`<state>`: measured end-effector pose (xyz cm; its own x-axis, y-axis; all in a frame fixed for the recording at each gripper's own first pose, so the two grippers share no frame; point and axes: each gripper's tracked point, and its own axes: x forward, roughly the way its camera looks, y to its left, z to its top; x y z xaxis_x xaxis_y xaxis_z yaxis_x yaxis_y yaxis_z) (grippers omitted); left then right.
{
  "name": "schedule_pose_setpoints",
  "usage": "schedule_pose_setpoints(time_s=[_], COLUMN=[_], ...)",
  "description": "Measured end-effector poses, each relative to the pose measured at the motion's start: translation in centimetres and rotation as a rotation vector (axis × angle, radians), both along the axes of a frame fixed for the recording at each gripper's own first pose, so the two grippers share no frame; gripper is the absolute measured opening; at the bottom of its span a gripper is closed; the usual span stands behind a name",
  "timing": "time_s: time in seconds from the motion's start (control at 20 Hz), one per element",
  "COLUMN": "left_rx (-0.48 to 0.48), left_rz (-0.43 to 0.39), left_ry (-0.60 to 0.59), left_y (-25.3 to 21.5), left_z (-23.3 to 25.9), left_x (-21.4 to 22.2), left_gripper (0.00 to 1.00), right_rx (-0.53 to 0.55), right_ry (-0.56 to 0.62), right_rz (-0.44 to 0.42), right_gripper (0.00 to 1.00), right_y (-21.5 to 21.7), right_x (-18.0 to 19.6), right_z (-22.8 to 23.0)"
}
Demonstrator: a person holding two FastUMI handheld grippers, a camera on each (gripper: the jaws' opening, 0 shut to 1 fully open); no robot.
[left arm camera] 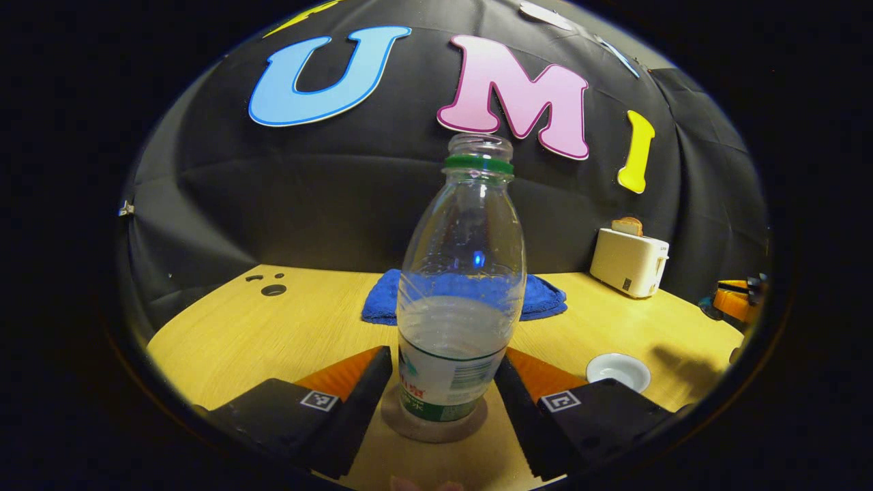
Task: Open the teacup lid with one hand, grasp the water bottle and pour water into the teacup with the other hand; after pouring, place the water bottle on the coaster and then close the teacup lid.
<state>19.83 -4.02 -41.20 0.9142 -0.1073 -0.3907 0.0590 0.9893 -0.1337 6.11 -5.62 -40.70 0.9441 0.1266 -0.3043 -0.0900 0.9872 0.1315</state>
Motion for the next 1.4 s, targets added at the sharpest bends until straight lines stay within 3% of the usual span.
schedule_pose_setpoints(time_s=[0.05,0.25,0.35,0.4,0.45,0.6,0.7,0.75,0.9,0.95,1.05,1.4], left_rx=[0.001,-0.011,-0.019,-0.021,-0.020,0.018,0.023,0.018,0.023,0.032,0.031,0.012], left_rz=[0.002,-0.009,-0.012,-0.010,-0.006,0.012,0.027,0.041,0.084,0.093,0.113,0.121], left_ry=[0.003,0.013,0.030,0.039,0.047,0.069,0.077,0.079,0.065,0.062,0.060,0.083], left_y=[0.0,-0.4,-0.7,-0.8,-0.9,-0.3,-0.4,-0.3,0.2,0.4,0.7,1.2], left_z=[-0.2,-0.3,-0.5,-0.5,-0.4,-0.3,0.0,0.3,1.9,2.4,3.2,3.4], left_x=[-0.3,-1.7,-2.7,-3.3,-4.3,-7.0,-9.0,-9.9,-11.9,-12.4,-13.2,-14.7], left_gripper=[0.92,0.92,0.92,0.96,0.92,0.92,0.92,0.92,0.92,0.92,0.92,0.92], right_rx=[0.028,0.114,0.137,0.151,0.165,0.183,0.192,0.196,0.197,0.194,0.186,0.194], right_ry=[0.001,-0.011,-0.014,-0.021,-0.028,-0.038,-0.030,-0.026,-0.007,0.001,0.013,0.081], right_rz=[0.006,0.048,0.077,0.089,0.101,0.134,0.154,0.160,0.186,0.194,0.205,0.204], right_gripper=[0.25,0.34,0.25,0.30,0.25,0.34,0.34,0.29,0.29,0.25,0.29,0.29], right_y=[1.0,5.6,8.0,9.1,10.2,13.0,14.7,15.4,17.3,17.8,18.3,18.7], right_x=[0.2,1.4,2.1,2.6,3.1,4.3,4.8,4.9,4.9,4.8,4.9,5.4], right_z=[0.1,0.5,0.5,0.7,1.0,1.3,1.1,1.0,0.2,-0.1,-0.6,-2.6])
